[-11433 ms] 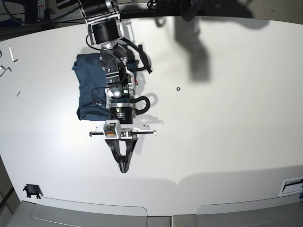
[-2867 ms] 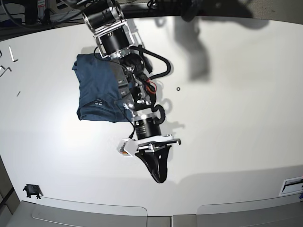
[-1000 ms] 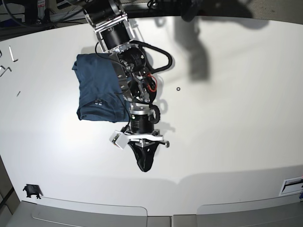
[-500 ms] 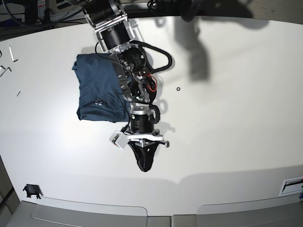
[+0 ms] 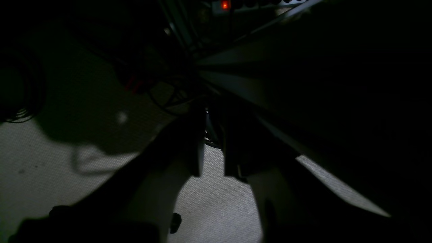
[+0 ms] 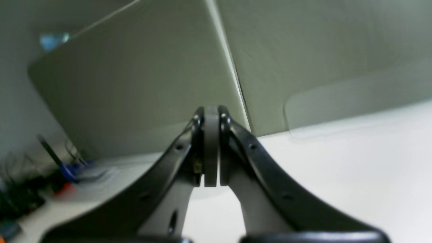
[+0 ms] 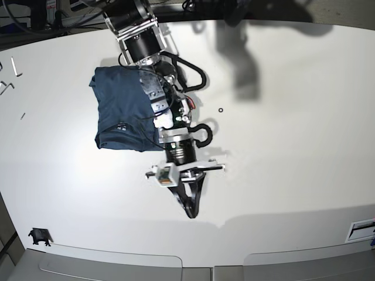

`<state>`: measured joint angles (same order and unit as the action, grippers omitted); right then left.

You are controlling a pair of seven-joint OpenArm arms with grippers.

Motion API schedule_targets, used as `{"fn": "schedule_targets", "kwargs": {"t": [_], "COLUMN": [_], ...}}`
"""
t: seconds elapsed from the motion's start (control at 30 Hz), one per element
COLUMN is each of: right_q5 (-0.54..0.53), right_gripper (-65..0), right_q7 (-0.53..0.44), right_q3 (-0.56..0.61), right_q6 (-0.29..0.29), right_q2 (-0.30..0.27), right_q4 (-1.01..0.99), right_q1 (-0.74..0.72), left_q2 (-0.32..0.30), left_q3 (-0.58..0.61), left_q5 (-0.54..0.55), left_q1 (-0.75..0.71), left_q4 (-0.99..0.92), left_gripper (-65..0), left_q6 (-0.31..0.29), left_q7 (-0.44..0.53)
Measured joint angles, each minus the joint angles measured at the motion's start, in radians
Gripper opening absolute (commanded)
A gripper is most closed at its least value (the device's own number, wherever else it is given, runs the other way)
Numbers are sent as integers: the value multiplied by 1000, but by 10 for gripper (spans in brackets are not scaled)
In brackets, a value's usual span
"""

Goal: Fold the T-shirt properly
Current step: 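Swing the right gripper outward beside the folded shirt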

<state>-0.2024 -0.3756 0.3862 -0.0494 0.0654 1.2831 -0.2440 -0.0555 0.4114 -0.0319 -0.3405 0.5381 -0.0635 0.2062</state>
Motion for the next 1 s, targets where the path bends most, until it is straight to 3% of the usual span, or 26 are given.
{"fn": "schedule_targets", "kwargs": {"t": [0.23, 0.57, 0.67, 1.0], "right_q5": [343, 602, 653, 652], "right_gripper": [-650, -650, -650, -650], "right_q7": [1, 0, -1, -1], "right_q3": [0, 0, 0, 0], "right_q6": [4, 13, 15, 15], "right_q2": [-2, -2, -2, -2], "right_q4": [0, 0, 0, 0], "right_q1": [0, 0, 0, 0], "left_q2": [0, 0, 0, 0], "left_q3": [0, 0, 0, 0], "left_q5": [0, 0, 0, 0], "left_q1": [0, 0, 0, 0], "left_q4": [0, 0, 0, 0], "left_gripper": [-569, -569, -569, -569], "left_q6": [0, 0, 0, 0], "left_q7": [0, 0, 0, 0]}}
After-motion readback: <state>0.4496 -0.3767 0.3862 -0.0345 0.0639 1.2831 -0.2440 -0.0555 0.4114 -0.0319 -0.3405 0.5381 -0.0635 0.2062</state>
